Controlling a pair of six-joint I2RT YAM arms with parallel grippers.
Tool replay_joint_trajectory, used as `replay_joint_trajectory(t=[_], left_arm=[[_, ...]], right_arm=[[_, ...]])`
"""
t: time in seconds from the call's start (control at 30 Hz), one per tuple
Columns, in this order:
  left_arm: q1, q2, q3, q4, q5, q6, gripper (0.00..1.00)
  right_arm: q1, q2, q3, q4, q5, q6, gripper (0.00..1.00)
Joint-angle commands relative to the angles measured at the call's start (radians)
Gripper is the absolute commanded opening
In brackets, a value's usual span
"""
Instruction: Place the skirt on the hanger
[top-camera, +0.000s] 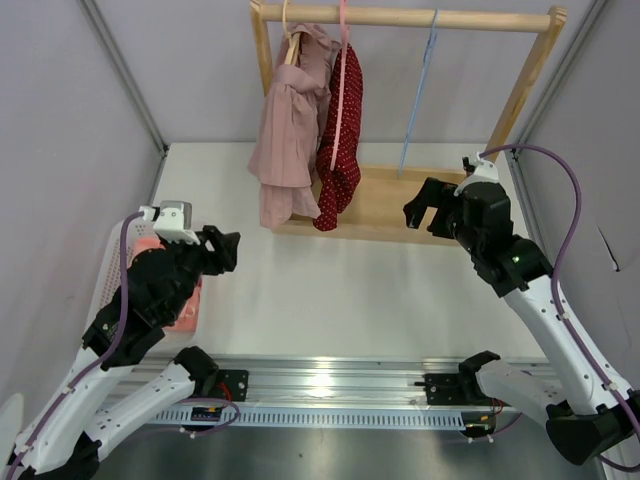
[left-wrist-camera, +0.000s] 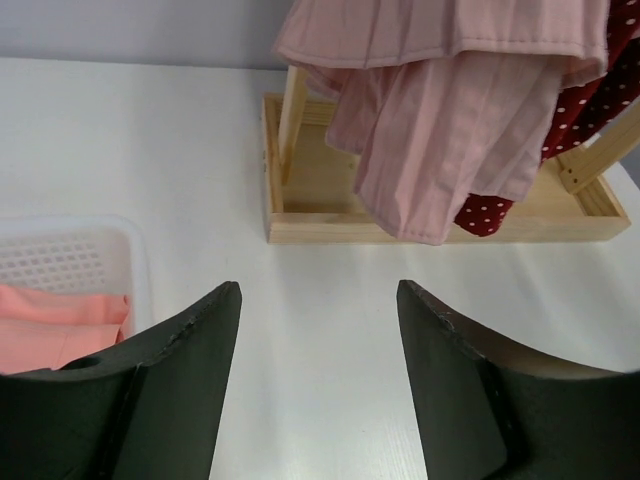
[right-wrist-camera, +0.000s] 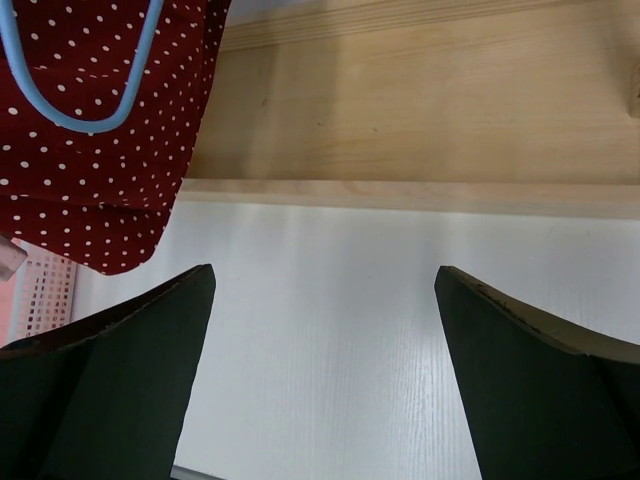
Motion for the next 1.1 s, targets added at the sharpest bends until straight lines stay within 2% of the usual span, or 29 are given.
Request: replay_joint_trajectory(t=[0.0,0.17,0.2,0.23,0.3,0.37,0.5,0.53,0.63,0.83,1.07], left_arm=[[0.002,0.013,0.028,-0.032,-0.100,-0.042,0.70],[0.008,0.034,0.051,-0.139,-0.257,-0.108,0.76],[0.018,0.052,0.048,-0.150,-0.326,-0.124,0.77],[0.058,0.066,0.047,-0.154,-0.333,-0.121,0.77],[0.118,0.121,0.044,-0.160,-0.325,-0.118,0.77],[0.233,0.161,0.031,-0.167,-0.310,-0.122,0.77],[0.451,0.201,-0.056,-0.080,-0.151,-0.154,0.77],[0.539,0.229,-0.091,-0.072,-0.129,-0.168,0.77],[0.652,0.292,-0.130,-0.020,-0.066,-0.219,0.76],[0.744,0.430,-0.229,0.036,-0.043,-0.346,0.78],[0.770,0.618,-0.239,0.085,-0.034,-0.458,0.80]], right_arm=[[-0.006,-0.016,0.017,0.031,-0.030,-0.024,0.99],[-0.006,0.010,0.013,0.020,-0.067,-0.028,0.99],[-0.007,0.018,0.014,0.017,-0.074,-0.028,0.99],[-0.006,0.031,0.013,0.017,-0.096,-0.028,0.99],[-0.006,0.050,0.013,0.019,-0.120,-0.027,0.99],[-0.007,0.067,0.005,0.031,-0.145,-0.024,0.99],[-0.006,0.082,-0.007,0.045,-0.226,-0.017,0.99],[-0.004,0.085,-0.007,0.043,-0.236,-0.021,0.99],[-0.006,0.087,-0.009,0.029,-0.249,-0.031,0.99],[-0.006,0.065,-0.016,0.020,-0.256,-0.040,0.99],[-0.006,0.021,-0.036,0.028,-0.271,-0.028,0.99]])
